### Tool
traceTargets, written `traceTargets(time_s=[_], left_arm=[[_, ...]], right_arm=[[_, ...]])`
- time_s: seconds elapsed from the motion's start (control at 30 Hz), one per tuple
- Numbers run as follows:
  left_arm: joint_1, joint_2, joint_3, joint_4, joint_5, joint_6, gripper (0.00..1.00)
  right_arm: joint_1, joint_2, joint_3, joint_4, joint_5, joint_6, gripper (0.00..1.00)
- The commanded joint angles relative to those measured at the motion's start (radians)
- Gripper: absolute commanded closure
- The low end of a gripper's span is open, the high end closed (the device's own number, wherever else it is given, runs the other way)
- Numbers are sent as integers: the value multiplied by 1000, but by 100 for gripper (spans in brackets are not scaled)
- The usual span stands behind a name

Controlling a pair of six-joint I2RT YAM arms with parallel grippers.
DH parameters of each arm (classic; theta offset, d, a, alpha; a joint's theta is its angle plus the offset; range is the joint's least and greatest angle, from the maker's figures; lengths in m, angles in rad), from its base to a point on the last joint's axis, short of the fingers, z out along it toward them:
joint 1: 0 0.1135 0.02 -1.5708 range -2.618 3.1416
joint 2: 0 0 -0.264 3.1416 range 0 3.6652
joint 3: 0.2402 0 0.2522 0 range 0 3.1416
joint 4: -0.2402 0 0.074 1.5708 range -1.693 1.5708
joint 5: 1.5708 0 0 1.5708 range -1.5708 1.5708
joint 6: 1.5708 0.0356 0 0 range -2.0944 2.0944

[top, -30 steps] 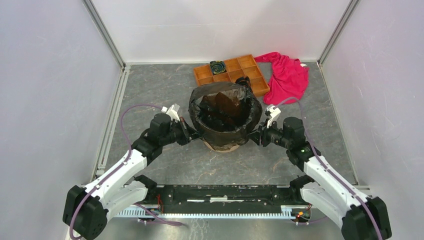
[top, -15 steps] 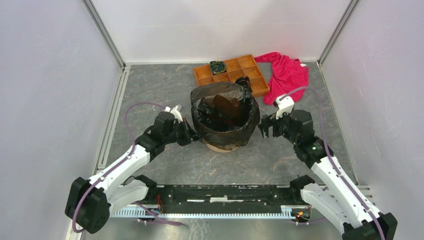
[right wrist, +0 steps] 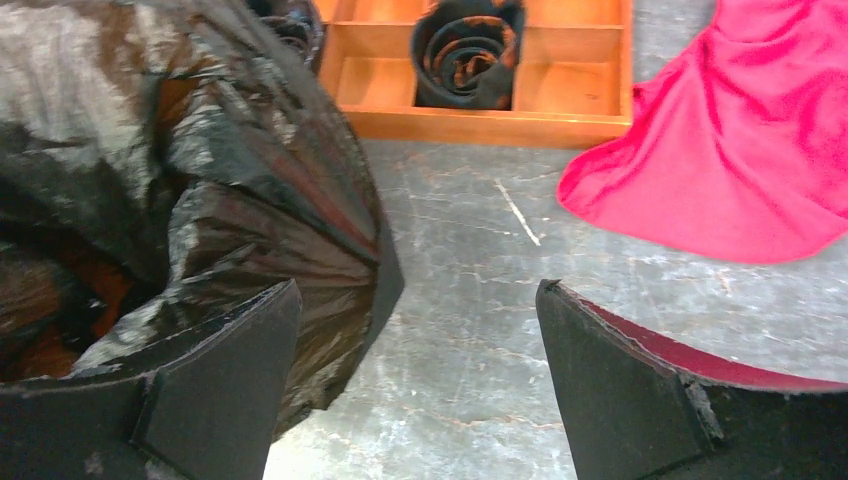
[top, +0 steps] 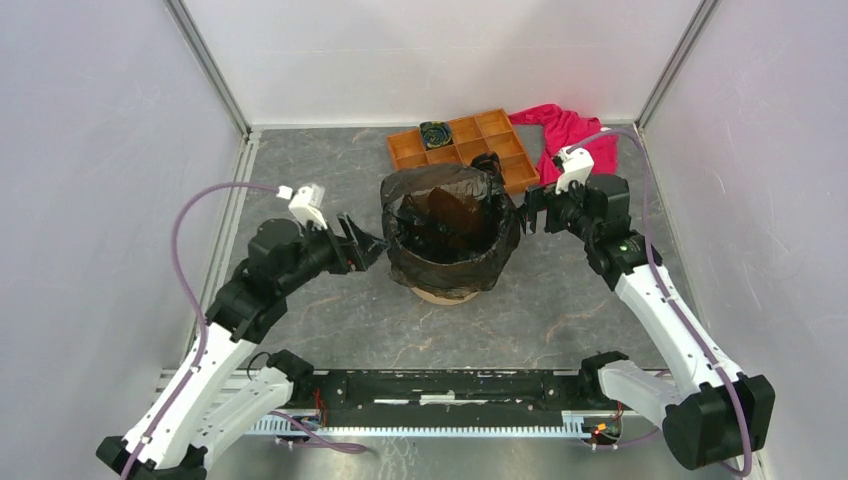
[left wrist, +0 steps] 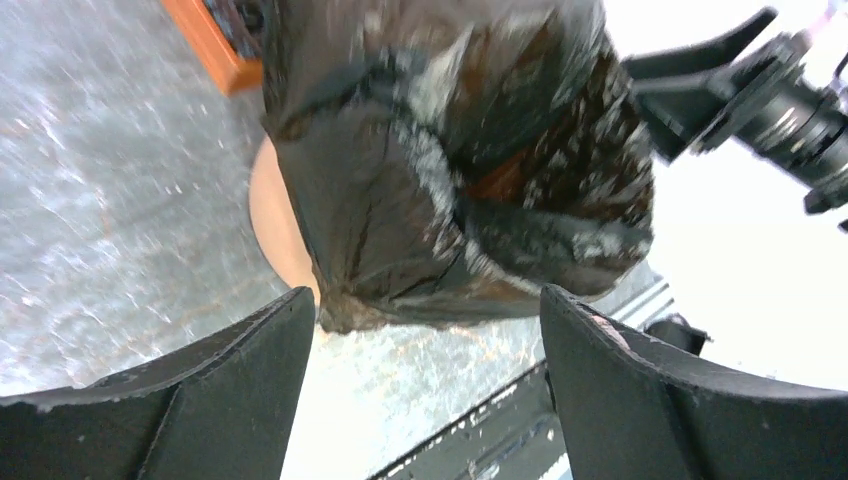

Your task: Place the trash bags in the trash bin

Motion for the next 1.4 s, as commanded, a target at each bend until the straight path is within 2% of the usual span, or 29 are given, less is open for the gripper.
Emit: traceTargets(time_s=[0.0,0.1,0.13,0.17,0.3,0.5,0.77,0.9,1.1,1.2,1.37], left_arm=[[-1,75,181,-137,-158,104,11],[-1,196,303,-107,-223,131,8],[1,229,331,-60,-226,135,2],[0,266,353,-36,-226,137,0],[1,441,461,3,-216,133,0],[1,538,435,75,-84,85,0],[-23,462,249,268,123,-103,0],[-125,430,206,276,70,-141,0],[-253,358,105,318,2,-239,0],[-262,322,112,213,-60,-195,0],[-256,219,214,-80,-301,-37,0]], right_arm=[[-1,-17,2,43,-134,33,6],[-2,-26,20,-19,-116,20,6],[-1,-33,19,-33,-98,24,6],[-1,-41,12,-35,-84,35,6],[-1,-49,-10,-24,-95,73,6],[-1,-28,-22,41,-120,129,5],[1,54,-30,158,-176,183,5],[10,121,-11,224,-198,211,4],[12,236,93,229,-205,194,4],[11,270,163,147,-164,139,4],[11,223,177,25,-7,59,3]])
